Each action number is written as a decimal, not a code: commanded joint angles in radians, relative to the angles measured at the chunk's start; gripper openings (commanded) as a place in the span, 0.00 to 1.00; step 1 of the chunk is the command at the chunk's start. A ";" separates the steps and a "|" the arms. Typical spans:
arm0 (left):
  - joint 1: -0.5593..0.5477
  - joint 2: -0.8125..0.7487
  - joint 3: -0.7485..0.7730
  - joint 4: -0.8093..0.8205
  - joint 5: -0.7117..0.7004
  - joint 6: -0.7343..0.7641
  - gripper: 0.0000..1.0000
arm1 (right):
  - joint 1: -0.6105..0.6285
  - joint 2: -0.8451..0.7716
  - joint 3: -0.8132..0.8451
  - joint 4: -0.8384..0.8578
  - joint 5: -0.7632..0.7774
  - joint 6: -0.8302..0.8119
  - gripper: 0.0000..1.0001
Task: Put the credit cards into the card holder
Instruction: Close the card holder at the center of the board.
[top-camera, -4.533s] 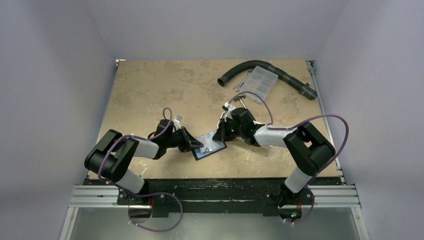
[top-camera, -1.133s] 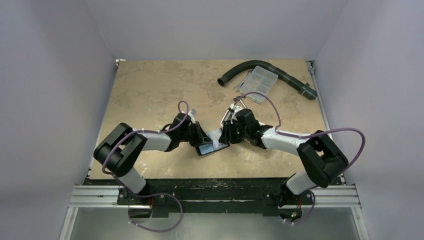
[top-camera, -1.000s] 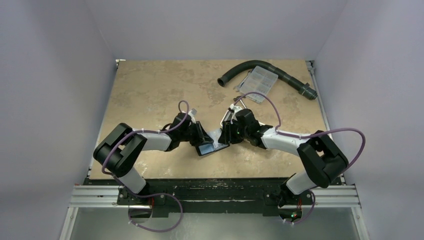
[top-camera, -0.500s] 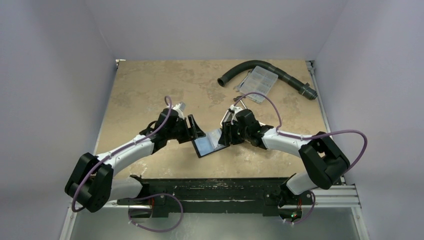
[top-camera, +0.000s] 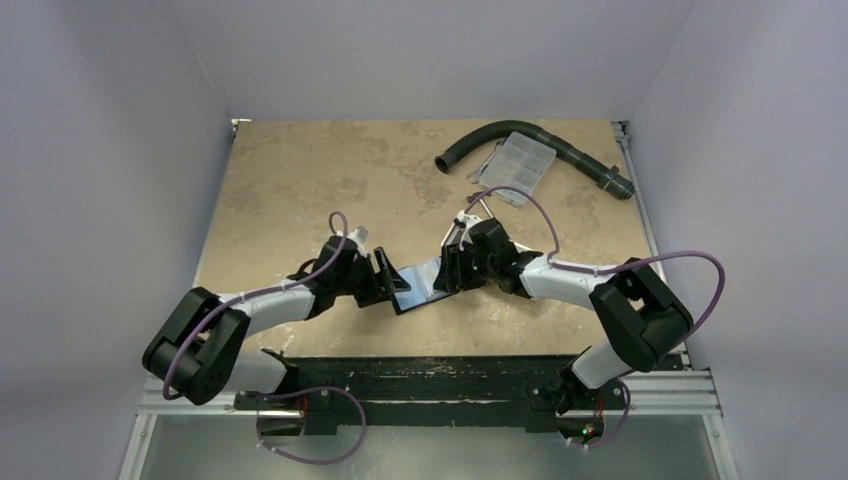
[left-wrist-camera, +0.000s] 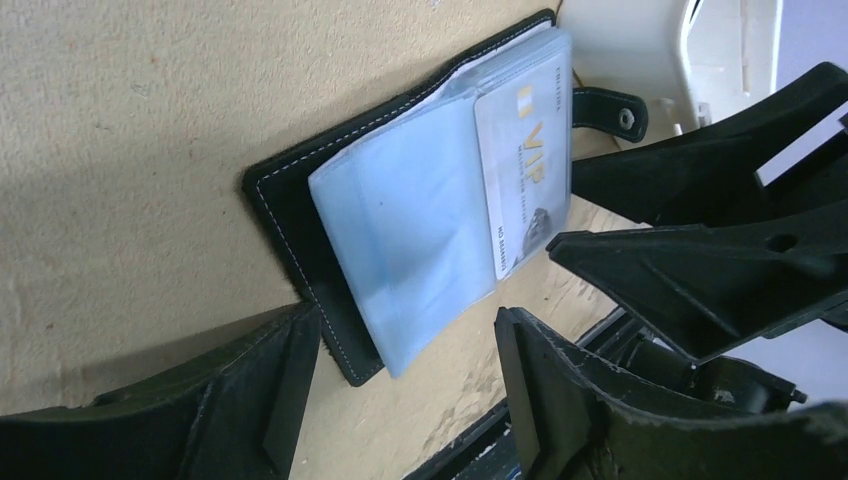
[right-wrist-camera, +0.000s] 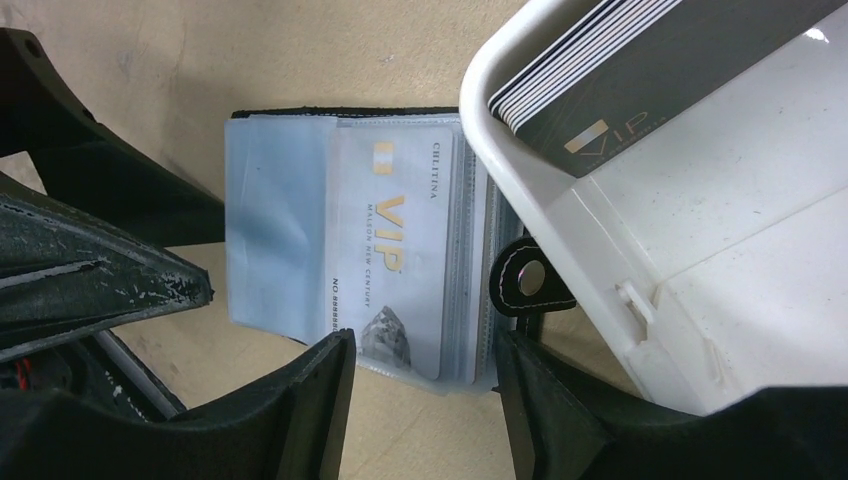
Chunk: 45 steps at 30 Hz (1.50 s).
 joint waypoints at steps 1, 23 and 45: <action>0.000 0.018 -0.032 0.099 0.005 -0.037 0.70 | 0.002 0.016 -0.013 0.064 -0.043 0.013 0.61; -0.004 -0.082 0.017 0.133 0.054 -0.087 0.69 | 0.040 0.060 -0.046 0.202 -0.156 0.113 0.61; -0.134 0.077 0.176 0.192 0.023 -0.048 0.70 | 0.044 -0.227 -0.059 -0.108 0.216 0.135 0.58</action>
